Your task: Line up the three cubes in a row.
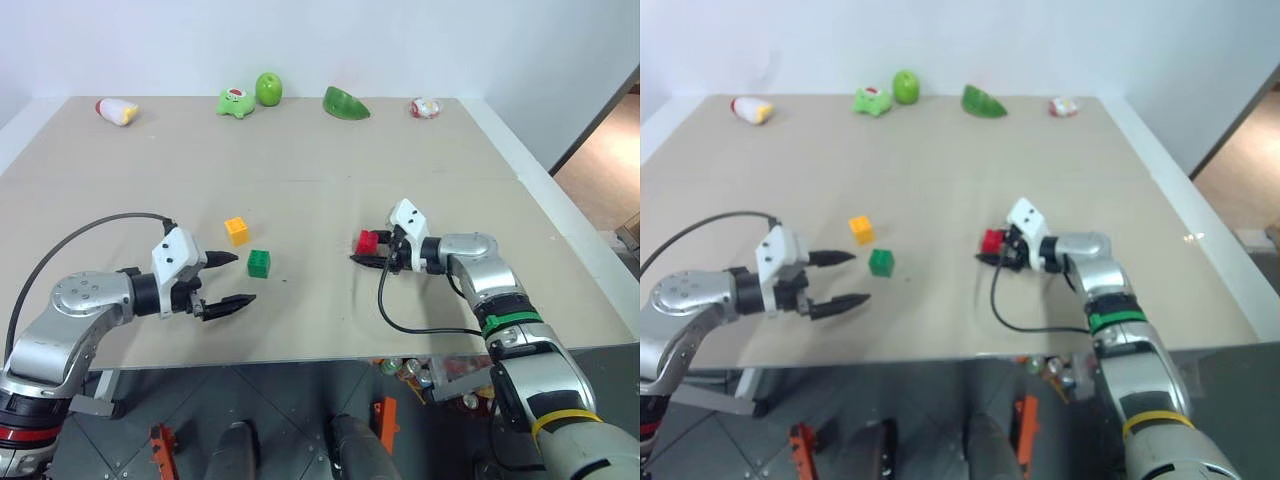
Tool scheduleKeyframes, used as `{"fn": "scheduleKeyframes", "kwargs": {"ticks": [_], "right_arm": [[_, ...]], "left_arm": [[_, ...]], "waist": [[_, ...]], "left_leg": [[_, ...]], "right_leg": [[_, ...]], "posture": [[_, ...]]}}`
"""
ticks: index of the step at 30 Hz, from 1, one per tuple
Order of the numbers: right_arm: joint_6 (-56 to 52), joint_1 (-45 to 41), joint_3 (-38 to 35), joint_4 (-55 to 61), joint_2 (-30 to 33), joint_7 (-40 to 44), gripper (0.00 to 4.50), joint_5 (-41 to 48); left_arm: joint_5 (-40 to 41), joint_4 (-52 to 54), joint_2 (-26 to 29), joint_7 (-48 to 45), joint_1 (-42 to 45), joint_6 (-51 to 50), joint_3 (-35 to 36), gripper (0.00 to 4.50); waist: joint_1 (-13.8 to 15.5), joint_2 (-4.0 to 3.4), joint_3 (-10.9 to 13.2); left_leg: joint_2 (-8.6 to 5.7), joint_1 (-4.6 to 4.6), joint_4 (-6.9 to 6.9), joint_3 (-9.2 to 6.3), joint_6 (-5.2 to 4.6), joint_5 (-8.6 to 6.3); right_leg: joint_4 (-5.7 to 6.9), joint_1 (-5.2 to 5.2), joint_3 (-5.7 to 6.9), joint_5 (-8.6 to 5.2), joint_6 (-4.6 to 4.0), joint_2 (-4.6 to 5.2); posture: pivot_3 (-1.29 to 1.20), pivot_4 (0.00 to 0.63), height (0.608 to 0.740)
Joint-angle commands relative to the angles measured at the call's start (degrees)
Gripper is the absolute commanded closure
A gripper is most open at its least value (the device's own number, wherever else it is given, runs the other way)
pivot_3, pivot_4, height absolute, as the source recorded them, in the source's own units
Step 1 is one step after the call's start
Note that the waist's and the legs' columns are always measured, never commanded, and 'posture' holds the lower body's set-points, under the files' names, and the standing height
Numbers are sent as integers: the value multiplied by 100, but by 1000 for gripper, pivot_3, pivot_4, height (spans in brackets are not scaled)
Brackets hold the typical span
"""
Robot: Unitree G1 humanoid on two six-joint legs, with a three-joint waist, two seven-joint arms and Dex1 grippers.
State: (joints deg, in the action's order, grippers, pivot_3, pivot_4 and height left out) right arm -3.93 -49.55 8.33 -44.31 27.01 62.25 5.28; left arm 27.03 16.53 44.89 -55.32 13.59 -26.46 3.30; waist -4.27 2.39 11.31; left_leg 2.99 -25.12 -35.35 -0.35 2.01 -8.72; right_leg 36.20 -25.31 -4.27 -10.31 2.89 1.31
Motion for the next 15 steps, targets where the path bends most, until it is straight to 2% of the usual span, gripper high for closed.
{"fn": "scheduleKeyframes", "kwargs": {"ticks": [1,4,10,15], "right_arm": [[-4,-219,-142,27,36,228,3179,95],[23,-170,-199,206,91,607,3223,253],[-559,112,-161,1181,364,2019,3223,920],[-534,325,205,1535,534,2655,3223,822]], "left_arm": [[116,129,17,43,-19,-22,243,259],[161,88,19,46,-17,-42,281,259],[269,-68,4,33,21,-116,378,259],[283,-160,45,-15,7,-107,387,259]], "waist": [[0,0,0],[0,0,0],[3,-1,0],[3,-1,0]], "left_leg": [[0,1,0,0,0,0],[0,1,1,-2,0,0],[0,1,0,-2,0,0],[0,4,-4,-2,0,0]], "right_leg": [[2,0,0,0,0,-1],[4,0,0,0,0,-1],[7,0,0,0,1,-1],[9,2,1,0,1,-1]], "posture": [[0,150,733],[0,150,733],[0,150,733],[0,150,733]]}}
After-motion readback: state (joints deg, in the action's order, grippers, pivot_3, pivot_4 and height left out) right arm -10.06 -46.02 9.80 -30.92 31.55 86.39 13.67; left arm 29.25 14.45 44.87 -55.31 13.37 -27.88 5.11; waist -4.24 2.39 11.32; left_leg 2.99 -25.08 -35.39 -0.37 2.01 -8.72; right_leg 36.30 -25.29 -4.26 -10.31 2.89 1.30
